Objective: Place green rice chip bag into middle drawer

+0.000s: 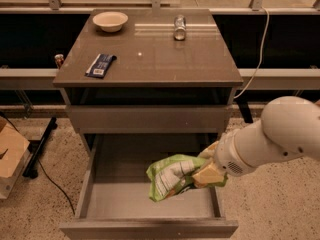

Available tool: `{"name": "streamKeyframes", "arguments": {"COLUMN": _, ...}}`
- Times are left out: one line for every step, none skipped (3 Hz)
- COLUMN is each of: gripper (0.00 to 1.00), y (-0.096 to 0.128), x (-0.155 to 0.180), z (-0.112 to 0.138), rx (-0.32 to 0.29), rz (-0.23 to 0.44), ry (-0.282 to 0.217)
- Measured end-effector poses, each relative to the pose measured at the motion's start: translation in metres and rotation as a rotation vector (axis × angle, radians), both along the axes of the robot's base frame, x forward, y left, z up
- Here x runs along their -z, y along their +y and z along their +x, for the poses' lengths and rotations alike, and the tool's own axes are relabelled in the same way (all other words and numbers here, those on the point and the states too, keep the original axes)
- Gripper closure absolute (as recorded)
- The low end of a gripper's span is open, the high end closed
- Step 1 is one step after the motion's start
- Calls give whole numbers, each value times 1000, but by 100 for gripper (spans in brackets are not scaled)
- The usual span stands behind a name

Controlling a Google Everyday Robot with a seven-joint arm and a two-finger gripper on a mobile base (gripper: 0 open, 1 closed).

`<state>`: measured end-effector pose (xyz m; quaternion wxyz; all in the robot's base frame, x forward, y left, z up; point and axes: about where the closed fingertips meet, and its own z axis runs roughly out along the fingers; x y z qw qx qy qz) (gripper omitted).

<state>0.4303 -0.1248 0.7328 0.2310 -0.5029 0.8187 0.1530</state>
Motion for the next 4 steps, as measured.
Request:
{"name": "streamKeyframes", "arguments": {"gripper": 100, "y": 16, "x": 50, "z": 18, "rx": 19, "rz": 37, "ry": 21}}
{"name": "streamKeyframes", "arguments": {"gripper": 100, "y": 22, "x": 100, "z": 38, "rx": 63, "rz": 91, "ry": 38}}
{"name": "streamKeyframes", "arguments": {"gripper": 83, "y": 24, "x": 152, "z": 50, "rx": 113, "rz": 147, "ry": 70}}
{"name": "streamKeyframes", "arguments": {"gripper": 63, "y": 17, "x": 204, "z": 56, "rx": 174, "rz": 205, "ry": 109}}
